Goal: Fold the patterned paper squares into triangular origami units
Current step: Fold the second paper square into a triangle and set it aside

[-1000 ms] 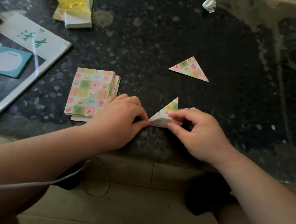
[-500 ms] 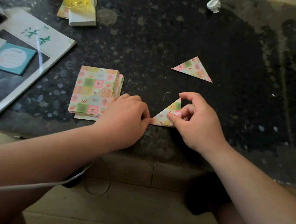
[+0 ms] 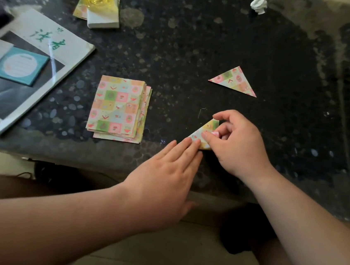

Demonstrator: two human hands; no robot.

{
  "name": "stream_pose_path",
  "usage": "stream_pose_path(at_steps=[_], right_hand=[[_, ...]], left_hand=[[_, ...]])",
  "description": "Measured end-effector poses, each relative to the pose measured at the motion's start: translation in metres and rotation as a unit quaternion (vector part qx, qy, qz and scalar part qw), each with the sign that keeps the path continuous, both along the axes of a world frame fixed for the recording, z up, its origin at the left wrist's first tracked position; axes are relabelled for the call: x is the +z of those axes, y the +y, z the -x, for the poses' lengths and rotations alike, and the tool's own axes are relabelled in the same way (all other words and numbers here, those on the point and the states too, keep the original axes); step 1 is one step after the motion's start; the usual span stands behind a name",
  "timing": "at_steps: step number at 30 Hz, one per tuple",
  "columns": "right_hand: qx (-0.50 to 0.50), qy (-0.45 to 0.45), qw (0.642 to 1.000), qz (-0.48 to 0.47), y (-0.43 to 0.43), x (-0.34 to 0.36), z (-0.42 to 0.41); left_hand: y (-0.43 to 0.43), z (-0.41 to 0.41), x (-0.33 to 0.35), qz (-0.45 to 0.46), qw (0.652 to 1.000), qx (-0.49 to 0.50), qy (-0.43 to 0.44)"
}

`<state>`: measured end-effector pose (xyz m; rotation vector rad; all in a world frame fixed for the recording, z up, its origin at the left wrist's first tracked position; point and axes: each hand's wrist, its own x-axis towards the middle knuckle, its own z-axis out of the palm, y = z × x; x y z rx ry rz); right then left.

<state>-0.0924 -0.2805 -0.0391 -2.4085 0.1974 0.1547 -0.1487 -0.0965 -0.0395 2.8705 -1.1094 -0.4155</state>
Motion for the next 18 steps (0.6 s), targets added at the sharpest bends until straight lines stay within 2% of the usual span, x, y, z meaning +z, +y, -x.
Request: stream_pose_path(at_steps=[8, 18], right_hand=[[0.055, 0.058, 0.997, -0.003, -0.018, 0.01, -0.01], [0.06, 0.058, 0.996, 0.02, -0.016, 0.012, -0.009]], left_hand=[[0.0, 0.005, -0.007, 0.032, 0.999, 0.007, -0.016], [-0.004, 0.009, -0.01, 0.015, 1.0, 0.015, -0.017]])
